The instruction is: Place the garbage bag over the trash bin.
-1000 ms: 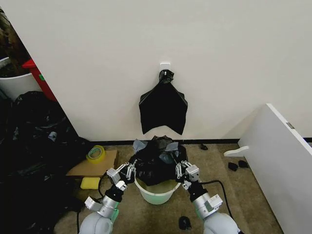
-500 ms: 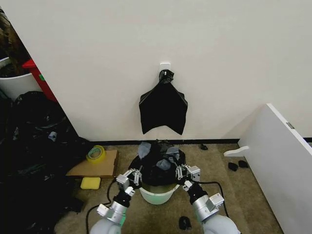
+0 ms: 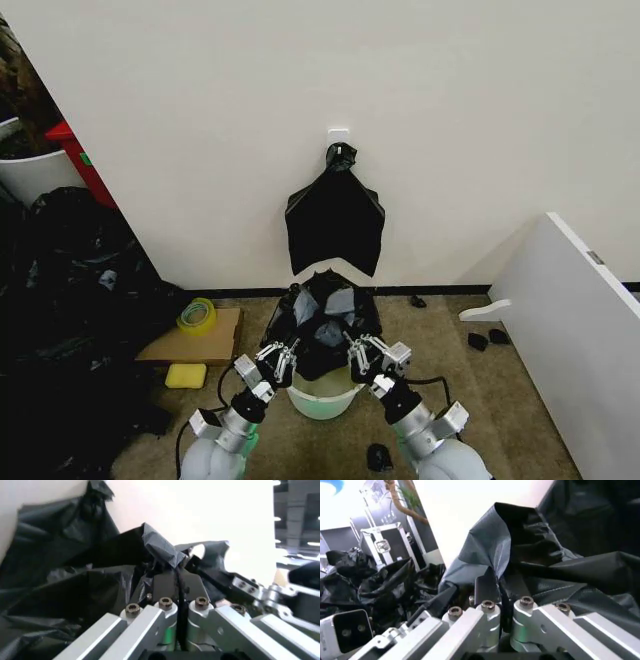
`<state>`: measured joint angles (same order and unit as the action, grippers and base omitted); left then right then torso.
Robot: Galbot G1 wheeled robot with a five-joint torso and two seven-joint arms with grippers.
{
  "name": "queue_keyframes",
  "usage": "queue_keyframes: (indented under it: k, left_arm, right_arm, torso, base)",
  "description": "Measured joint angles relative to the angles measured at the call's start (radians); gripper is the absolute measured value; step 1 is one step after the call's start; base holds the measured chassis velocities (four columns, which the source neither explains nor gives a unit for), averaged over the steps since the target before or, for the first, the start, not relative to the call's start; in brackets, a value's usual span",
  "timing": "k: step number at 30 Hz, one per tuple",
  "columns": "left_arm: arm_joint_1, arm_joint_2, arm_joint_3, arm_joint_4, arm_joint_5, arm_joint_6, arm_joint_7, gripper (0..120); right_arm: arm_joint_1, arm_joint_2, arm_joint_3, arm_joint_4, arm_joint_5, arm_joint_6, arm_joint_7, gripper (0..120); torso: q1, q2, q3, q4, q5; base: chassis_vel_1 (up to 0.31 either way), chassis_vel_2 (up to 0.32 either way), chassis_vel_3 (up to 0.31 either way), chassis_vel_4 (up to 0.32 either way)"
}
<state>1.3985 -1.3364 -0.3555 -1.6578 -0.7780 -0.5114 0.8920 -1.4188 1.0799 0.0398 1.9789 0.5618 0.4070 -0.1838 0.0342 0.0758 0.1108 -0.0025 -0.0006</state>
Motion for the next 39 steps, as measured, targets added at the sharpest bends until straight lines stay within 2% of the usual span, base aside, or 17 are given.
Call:
queue_keyframes:
  k: [2, 3, 6, 9, 13, 16, 20, 22, 23, 25, 27, 28, 31, 35, 36, 39]
  left_arm:
    - [-0.007, -0.003, -0.009, 0.016, -0.008, 0.01, 0.037, 0]
    - [-0.017, -0.006, -0.02, 0.051, -0.009, 0.019, 0.074, 0]
    - [-0.034, -0.01, -0.03, 0.142, -0.024, 0.025, 0.096, 0]
    - [-0.044, -0.024, -0.034, 0.188, -0.067, 0.045, 0.12, 0]
    - [-0.056, -0.045, -0.038, 0.219, -0.09, 0.069, 0.158, 0]
    - [-0.063, -0.056, -0.036, 0.235, -0.087, 0.061, 0.141, 0]
    - [-0.062, -0.053, -0.014, 0.233, -0.075, 0.01, 0.031, 0]
    - [-0.049, -0.041, 0.01, 0.197, -0.069, -0.021, -0.041, 0]
    - [-0.049, -0.041, 0.01, 0.197, -0.069, -0.021, -0.041, 0]
    - [-0.036, -0.026, 0.03, 0.156, -0.052, -0.054, -0.125, 0]
    - [-0.02, -0.007, 0.038, 0.105, -0.006, -0.092, -0.238, 0]
    - [-0.02, -0.007, 0.038, 0.105, -0.006, -0.092, -0.238, 0]
    - [0.025, 0.031, 0.044, 0.027, 0.115, -0.121, -0.396, 0]
    - [0.074, 0.053, 0.053, -0.026, 0.176, -0.123, -0.472, 0]
    - [0.101, 0.06, 0.062, -0.052, 0.2, -0.122, -0.518, 0]
    - [0.188, 0.074, 0.107, -0.112, 0.297, -0.098, -0.745, 0]
  right_arm:
    - [0.005, 0.005, -0.004, -0.015, 0.004, 0.002, -0.006, 0]
    - [0.009, 0.012, -0.009, -0.032, 0.008, 0.001, 0.001, 0]
    - [0.016, 0.022, -0.016, -0.052, 0.009, -0.036, 0.089, 0]
    - [0.016, 0.024, -0.021, -0.059, 0.011, -0.066, 0.153, 0]
    - [0.015, 0.027, -0.017, -0.061, -0.031, -0.103, 0.23, 0]
    - [0.011, 0.025, -0.015, -0.053, -0.053, -0.133, 0.297, 0]
    - [-0.01, 0.014, -0.01, -0.032, -0.076, -0.158, 0.352, 0]
    - [-0.031, 0.002, -0.01, -0.009, -0.081, -0.164, 0.365, 0]
    - [-0.031, 0.002, -0.01, -0.009, -0.081, -0.164, 0.365, 0]
    - [-0.05, -0.011, -0.009, 0.017, -0.08, -0.164, 0.371, 0]
    - [-0.072, -0.03, -0.006, 0.051, -0.065, -0.167, 0.383, 0]
    - [-0.072, -0.03, -0.006, 0.051, -0.065, -0.167, 0.383, 0]
    - [-0.113, -0.062, -0.009, 0.112, -0.04, -0.208, 0.436, 0]
    - [-0.151, -0.089, -0.014, 0.151, -0.043, -0.253, 0.472, 0]
    - [-0.167, -0.102, -0.015, 0.164, -0.051, -0.278, 0.488, 0]
    - [-0.215, -0.146, -0.017, 0.197, -0.071, -0.372, 0.571, 0]
  torso:
    - [0.0, 0.0, 0.0, 0.0001, 0.0]
    - [0.0, 0.0, 0.0, 0.0, 0.0]
    - [0.0, 0.0, 0.0, 0.0001, -0.0002]
    - [0.0, 0.0, 0.0, 0.0, -0.0001]
    - [0.0, 0.0, 0.0, 0.0001, 0.0]
    - [0.0, 0.0, 0.0, 0.0, 0.0]
    - [0.0, 0.0, 0.0, 0.0, 0.0]
    - [0.0, 0.0, 0.0, -0.0001, 0.0]
    - [0.0, 0.0, 0.0, -0.0001, 0.0]
    - [0.0, 0.0, 0.0, 0.0, -0.0001]
    - [0.0, 0.0, 0.0, 0.0, 0.0]
    - [0.0, 0.0, 0.0, 0.0, 0.0]
    - [0.0, 0.0, 0.0, -0.0001, 0.0]
    - [0.0, 0.0, 0.0, 0.0, 0.0]
    - [0.0, 0.0, 0.0, -0.0001, -0.0001]
    - [0.0, 0.0, 0.0, 0.0, -0.0003]
  base:
    - [0.0, 0.0, 0.0, 0.0]
    - [0.0, 0.0, 0.0, 0.0]
    - [0.0, 0.0, 0.0, 0.0]
    - [0.0, 0.0, 0.0, 0.0]
    - [0.0, 0.0, 0.0, 0.0]
    - [0.0, 0.0, 0.0, 0.0]
    - [0.0, 0.0, 0.0, 0.0]
    - [0.0, 0.0, 0.0, 0.0]
    - [0.0, 0.0, 0.0, 0.0]
    - [0.0, 0.0, 0.0, 0.0]
    - [0.0, 0.0, 0.0, 0.0]
    - [0.0, 0.0, 0.0, 0.0]
    - [0.0, 0.0, 0.0, 0.0]
    - [0.0, 0.0, 0.0, 0.0]
    - [0.0, 0.0, 0.0, 0.0]
    - [0.0, 0.0, 0.0, 0.0]
